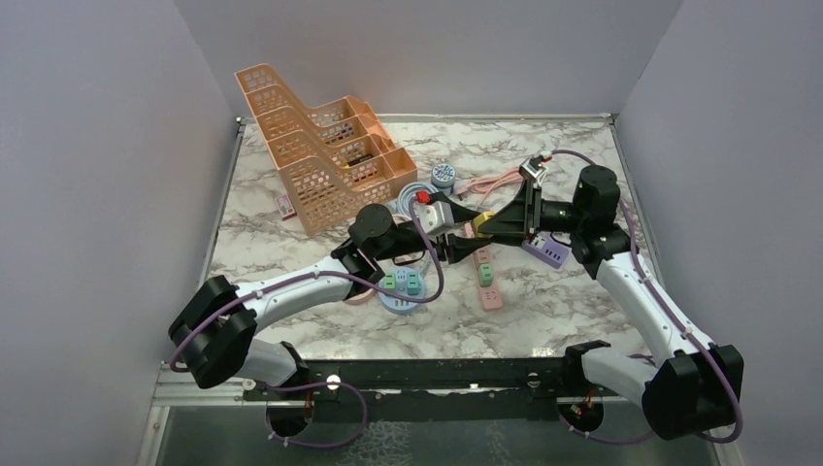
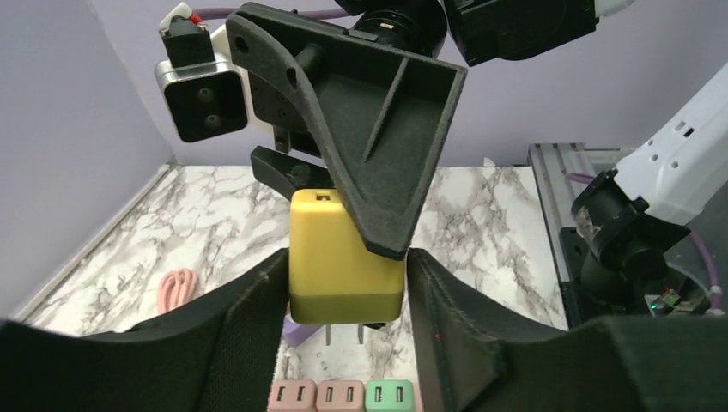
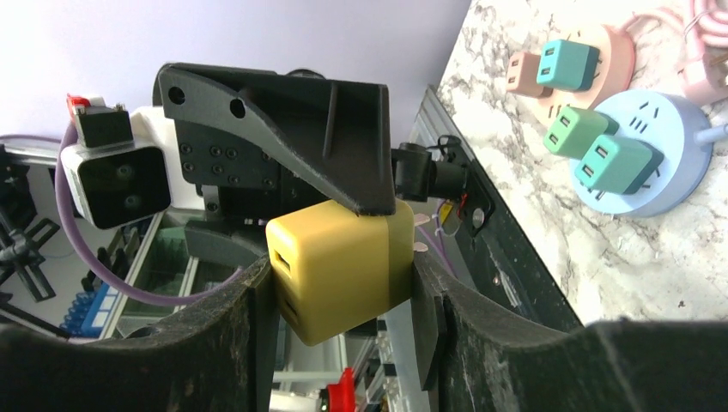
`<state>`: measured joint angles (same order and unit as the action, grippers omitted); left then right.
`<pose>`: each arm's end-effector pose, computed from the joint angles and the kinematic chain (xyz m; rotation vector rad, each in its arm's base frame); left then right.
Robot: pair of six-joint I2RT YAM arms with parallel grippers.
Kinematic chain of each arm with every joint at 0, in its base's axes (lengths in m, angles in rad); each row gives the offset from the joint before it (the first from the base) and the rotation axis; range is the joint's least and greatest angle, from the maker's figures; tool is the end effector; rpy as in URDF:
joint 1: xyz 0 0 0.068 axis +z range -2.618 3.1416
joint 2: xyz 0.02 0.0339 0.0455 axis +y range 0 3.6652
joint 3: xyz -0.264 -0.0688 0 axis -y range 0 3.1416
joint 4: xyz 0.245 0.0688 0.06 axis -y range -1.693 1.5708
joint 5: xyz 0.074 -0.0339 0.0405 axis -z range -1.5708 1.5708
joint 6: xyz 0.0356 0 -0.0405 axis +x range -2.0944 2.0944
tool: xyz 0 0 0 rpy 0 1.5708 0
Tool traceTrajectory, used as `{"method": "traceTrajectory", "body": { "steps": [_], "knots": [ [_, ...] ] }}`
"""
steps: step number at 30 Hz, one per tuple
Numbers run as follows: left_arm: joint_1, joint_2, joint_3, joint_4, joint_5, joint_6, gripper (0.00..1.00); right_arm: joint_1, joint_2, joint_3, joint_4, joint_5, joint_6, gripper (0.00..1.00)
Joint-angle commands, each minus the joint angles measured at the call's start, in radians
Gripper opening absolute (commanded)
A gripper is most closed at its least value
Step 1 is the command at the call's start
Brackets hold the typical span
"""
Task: Insert the plug
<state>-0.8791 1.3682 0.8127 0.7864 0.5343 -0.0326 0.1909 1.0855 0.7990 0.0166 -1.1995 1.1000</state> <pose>0.1828 -0.2492 0.3178 1.0049 1.0660 -1.1097 0.2221 0.0767 0.3122 -0.0542 2.1520 1.9172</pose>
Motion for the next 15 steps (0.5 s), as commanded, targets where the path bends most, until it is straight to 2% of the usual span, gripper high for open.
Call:
{"method": "traceTrajectory", "body": {
  "steps": [1, 5, 8, 10, 15],
  "knots": [
    [-0.013, 0.004, 0.01, 0.035, -0.002, 0.029, 0.48, 0.007, -0.008, 0.012, 0.016, -0.018, 0.016, 0.39],
    [-0.017, 0.008, 0.009, 0.034, -0.055, 0.031, 0.31, 0.007, 0.0, 0.02, -0.059, 0.016, -0.038, 0.41],
    [-0.017, 0.008, -0.002, 0.034, -0.083, 0.044, 0.22, 0.007, 0.001, 0.033, -0.117, 0.051, -0.097, 0.5],
    [-0.017, 0.002, -0.021, 0.033, -0.091, 0.066, 0.21, 0.007, 0.004, 0.065, -0.228, 0.095, -0.179, 0.59],
    [-0.018, -0.014, -0.062, -0.048, -0.103, 0.142, 0.21, 0.007, 0.07, 0.205, -0.62, 0.306, -0.497, 0.62]
  ]
}}
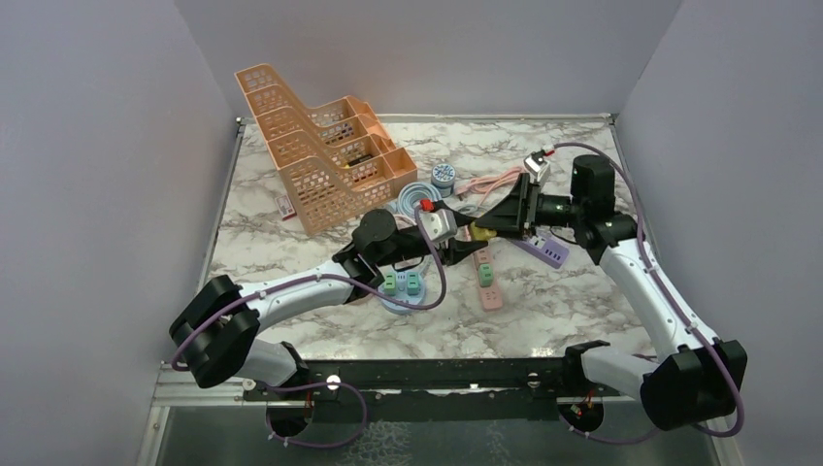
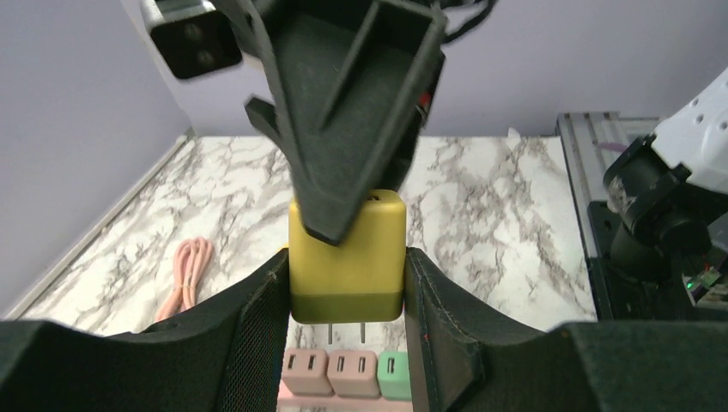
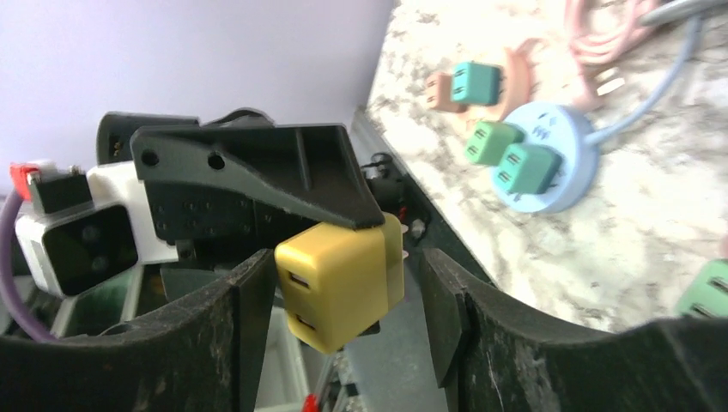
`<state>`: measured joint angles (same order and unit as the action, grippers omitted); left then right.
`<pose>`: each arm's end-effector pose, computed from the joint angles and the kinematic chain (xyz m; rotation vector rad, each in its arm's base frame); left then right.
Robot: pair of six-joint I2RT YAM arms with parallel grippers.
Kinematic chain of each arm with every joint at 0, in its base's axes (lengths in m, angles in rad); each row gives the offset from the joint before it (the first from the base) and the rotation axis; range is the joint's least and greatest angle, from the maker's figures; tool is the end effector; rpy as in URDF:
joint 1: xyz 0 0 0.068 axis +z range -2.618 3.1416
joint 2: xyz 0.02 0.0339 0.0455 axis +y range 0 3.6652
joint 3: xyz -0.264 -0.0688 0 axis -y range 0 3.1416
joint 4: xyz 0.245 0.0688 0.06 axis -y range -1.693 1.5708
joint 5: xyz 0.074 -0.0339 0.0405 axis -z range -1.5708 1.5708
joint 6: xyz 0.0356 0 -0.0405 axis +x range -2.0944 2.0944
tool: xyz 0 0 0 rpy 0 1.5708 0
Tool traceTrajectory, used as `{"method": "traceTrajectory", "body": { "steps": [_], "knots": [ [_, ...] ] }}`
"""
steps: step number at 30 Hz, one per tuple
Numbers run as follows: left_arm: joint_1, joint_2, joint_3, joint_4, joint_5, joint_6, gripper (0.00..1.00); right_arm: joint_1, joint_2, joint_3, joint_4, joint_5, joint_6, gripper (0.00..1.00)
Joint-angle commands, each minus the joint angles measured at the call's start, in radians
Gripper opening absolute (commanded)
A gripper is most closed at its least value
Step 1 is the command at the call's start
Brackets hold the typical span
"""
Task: Insert the plug
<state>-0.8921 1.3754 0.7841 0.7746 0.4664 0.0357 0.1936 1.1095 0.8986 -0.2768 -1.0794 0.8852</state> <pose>0.1819 -0.2511 0.3050 1.0058 1.0969 -1.0237 0.2244 0.0760 0.3147 -0.0001 2.2408 1.7349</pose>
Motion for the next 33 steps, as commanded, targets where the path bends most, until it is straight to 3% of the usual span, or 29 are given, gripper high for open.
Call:
{"method": "traceTrajectory", "body": {
  "steps": [1, 13, 20, 26, 29, 31, 33],
  "knots": [
    [-0.004, -0.025, -0.042, -0.053, -0.036, 0.087, 0.2, 0.004, 0.055, 0.117, -0.359, 0.209, -0.324, 0.62],
    [-0.004, 0.027, -0.03, -0.177, -0.033, 0.139, 0.18, 0.022, 0.101, 0.056, -0.393, 0.289, -0.435, 0.55],
    [-0.004, 0.059, 0.004, -0.22, -0.003, 0.157, 0.18, 0.126, 0.141, 0.045, -0.338, 0.307, -0.38, 0.51],
    [-0.004, 0.057, -0.003, -0.225, -0.003, 0.155, 0.18, 0.138, 0.129, 0.035, -0.321, 0.341, -0.358, 0.24],
    [-0.004, 0.042, -0.02, -0.224, 0.02, 0.16, 0.18, 0.138, 0.111, 0.035, -0.322, 0.369, -0.371, 0.16],
    [-0.004, 0.033, -0.033, -0.225, 0.016, 0.152, 0.25, 0.139, 0.105, 0.032, -0.322, 0.387, -0.38, 0.09],
    [-0.004, 0.018, -0.047, -0.225, -0.022, 0.116, 0.5, 0.139, 0.094, 0.029, -0.33, 0.421, -0.399, 0.04]
  ]
}}
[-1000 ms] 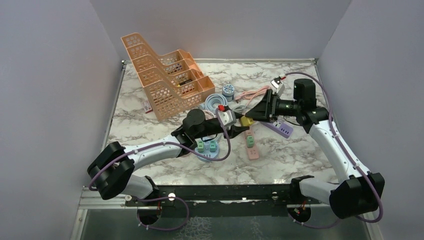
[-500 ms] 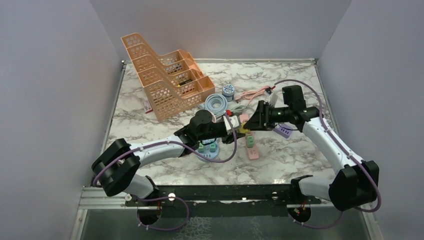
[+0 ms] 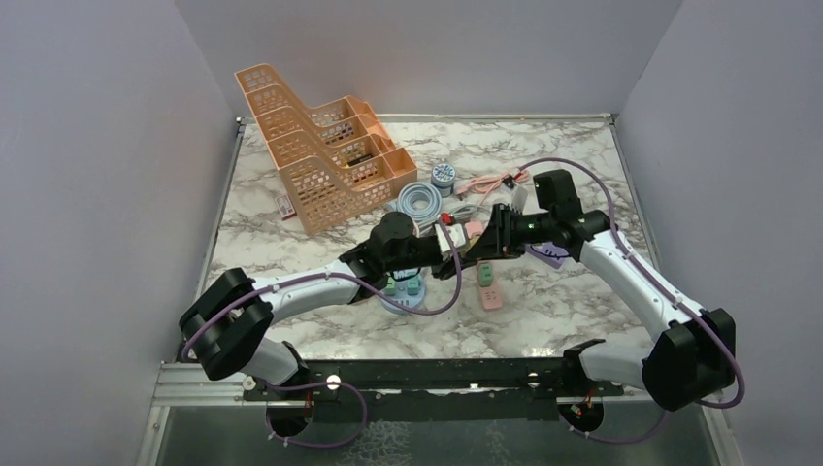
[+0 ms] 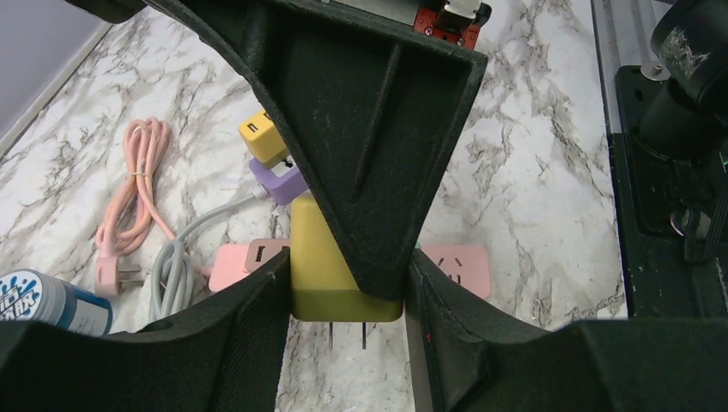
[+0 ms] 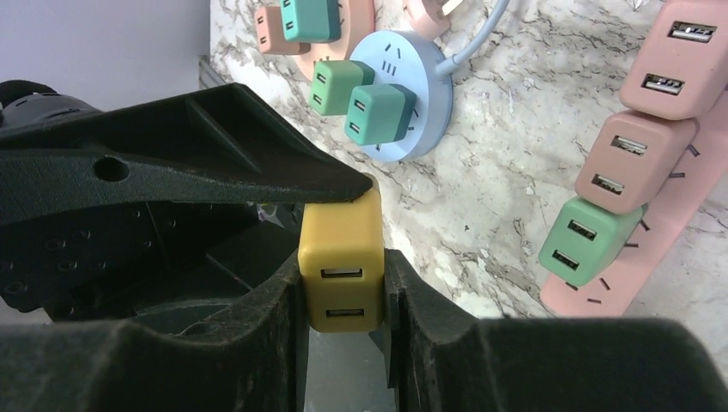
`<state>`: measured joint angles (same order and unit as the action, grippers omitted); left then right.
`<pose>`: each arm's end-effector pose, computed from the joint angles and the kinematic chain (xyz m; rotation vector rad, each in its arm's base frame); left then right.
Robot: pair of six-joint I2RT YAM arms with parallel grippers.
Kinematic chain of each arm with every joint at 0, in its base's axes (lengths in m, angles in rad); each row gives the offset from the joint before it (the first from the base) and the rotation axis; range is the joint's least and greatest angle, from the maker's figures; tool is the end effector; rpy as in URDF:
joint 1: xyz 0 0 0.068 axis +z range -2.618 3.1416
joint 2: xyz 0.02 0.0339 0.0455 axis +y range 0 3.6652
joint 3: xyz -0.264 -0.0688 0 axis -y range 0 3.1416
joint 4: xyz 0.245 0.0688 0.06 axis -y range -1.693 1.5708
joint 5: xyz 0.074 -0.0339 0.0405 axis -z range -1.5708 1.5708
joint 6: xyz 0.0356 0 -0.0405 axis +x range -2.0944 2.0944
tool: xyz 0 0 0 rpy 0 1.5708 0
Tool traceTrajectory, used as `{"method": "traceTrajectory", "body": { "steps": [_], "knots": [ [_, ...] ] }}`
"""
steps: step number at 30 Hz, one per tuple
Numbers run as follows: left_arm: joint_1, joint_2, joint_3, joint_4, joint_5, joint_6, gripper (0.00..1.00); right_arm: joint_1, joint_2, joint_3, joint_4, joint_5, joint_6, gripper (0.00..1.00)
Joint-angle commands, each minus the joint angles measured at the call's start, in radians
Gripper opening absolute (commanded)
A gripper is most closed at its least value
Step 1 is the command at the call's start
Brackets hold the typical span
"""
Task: Insert the plug
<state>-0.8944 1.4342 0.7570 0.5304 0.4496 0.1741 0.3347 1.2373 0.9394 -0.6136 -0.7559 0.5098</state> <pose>0.1867 -0.2573 0.2528 1.1930 1.3355 -0.9103 0.2249 0.1041 0.2694 -0.1222 2.5736 1.2826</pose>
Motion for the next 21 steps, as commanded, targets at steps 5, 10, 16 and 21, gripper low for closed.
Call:
{"method": "traceTrajectory", "body": {
  "steps": [5, 10, 16, 21],
  "knots": [
    [-0.001, -0.118, -0.094, 0.02, -0.143, -0.11, 0.81, 0.003, -0.073, 0.0, -0.103, 0.297, -0.088, 0.01],
    [0.002, -0.253, -0.182, 0.003, -0.361, -0.23, 0.82, 0.027, -0.104, 0.009, -0.166, 0.449, -0.083, 0.01],
    [0.006, -0.498, -0.204, -0.182, -0.779, -0.397, 0.82, 0.16, -0.164, 0.026, -0.269, 0.717, -0.006, 0.01],
    [0.008, -0.587, -0.147, -0.386, -0.904, -0.467, 0.82, 0.237, -0.132, 0.048, -0.343, 0.813, 0.003, 0.01]
  ]
}}
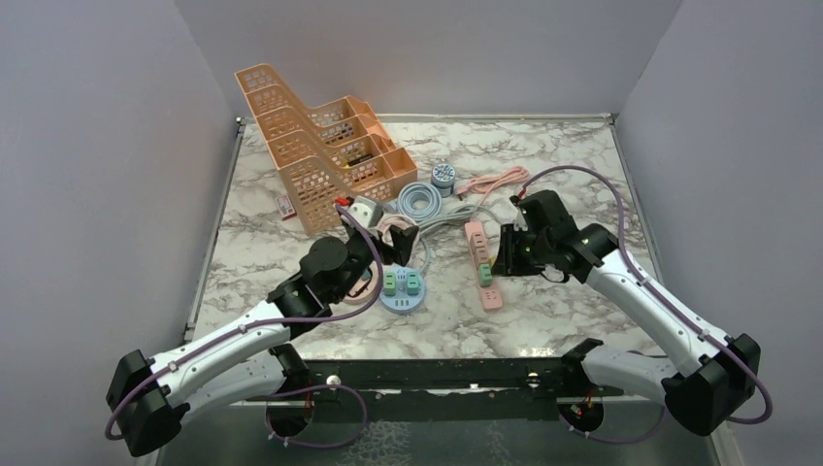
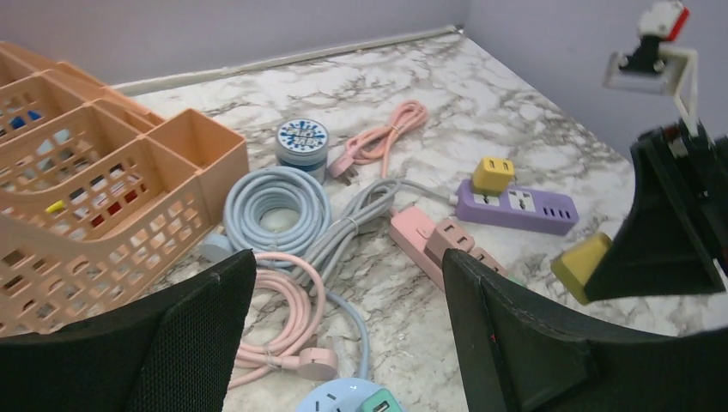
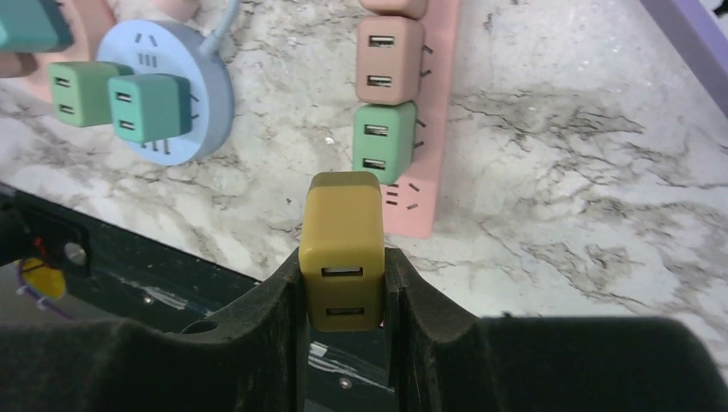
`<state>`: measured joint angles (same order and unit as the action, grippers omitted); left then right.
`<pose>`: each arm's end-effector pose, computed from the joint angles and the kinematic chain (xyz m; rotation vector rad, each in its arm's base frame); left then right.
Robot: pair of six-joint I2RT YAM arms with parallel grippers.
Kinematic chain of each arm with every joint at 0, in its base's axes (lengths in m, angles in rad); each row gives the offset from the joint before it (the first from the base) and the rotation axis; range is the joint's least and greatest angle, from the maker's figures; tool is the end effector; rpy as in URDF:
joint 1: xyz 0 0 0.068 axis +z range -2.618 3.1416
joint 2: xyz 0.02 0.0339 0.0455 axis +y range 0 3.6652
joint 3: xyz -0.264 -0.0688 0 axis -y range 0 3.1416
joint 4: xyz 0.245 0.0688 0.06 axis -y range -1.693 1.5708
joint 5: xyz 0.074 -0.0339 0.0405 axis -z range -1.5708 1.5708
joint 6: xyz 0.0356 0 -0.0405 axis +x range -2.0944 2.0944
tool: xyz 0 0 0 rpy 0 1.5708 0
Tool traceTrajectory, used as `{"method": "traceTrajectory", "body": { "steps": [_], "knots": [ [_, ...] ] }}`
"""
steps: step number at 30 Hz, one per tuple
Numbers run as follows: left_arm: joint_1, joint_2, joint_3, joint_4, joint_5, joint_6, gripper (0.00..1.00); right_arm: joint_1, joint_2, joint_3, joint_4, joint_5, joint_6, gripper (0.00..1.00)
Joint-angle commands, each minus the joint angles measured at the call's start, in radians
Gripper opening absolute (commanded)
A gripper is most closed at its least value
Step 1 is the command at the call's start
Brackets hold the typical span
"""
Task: Insert the plug
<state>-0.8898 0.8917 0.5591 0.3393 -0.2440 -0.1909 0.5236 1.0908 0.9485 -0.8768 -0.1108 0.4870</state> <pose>0.1413 -0.1608 0.2964 0.3601 1.5615 -0.6564 0.1768 0.1066 0.2792 -0.0907 2.6669 0.4951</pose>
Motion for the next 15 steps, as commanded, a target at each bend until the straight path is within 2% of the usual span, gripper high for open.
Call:
{"method": "traceTrajectory", "body": {
  "steps": [1, 5, 10, 15],
  "knots": [
    [0.002, -0.05, 0.062, -0.22, -0.226, -0.107, 0.82, 0.072, 0.026, 0.036, -0.087, 0.182, 0.029, 0.01],
    [0.002, -0.069, 0.06, -0.251, -0.266, -0.116, 0.82, 0.15, 0.069, 0.007, -0.078, 0.195, 0.048, 0.01],
    [0.003, -0.079, 0.028, -0.245, -0.28, -0.123, 0.82, 0.164, 0.115, -0.046, -0.016, 0.144, 0.036, 0.01],
    [0.003, -0.077, 0.023, -0.25, -0.284, -0.126, 0.82, 0.168, 0.14, -0.065, -0.018, 0.161, 0.04, 0.01]
  ]
}}
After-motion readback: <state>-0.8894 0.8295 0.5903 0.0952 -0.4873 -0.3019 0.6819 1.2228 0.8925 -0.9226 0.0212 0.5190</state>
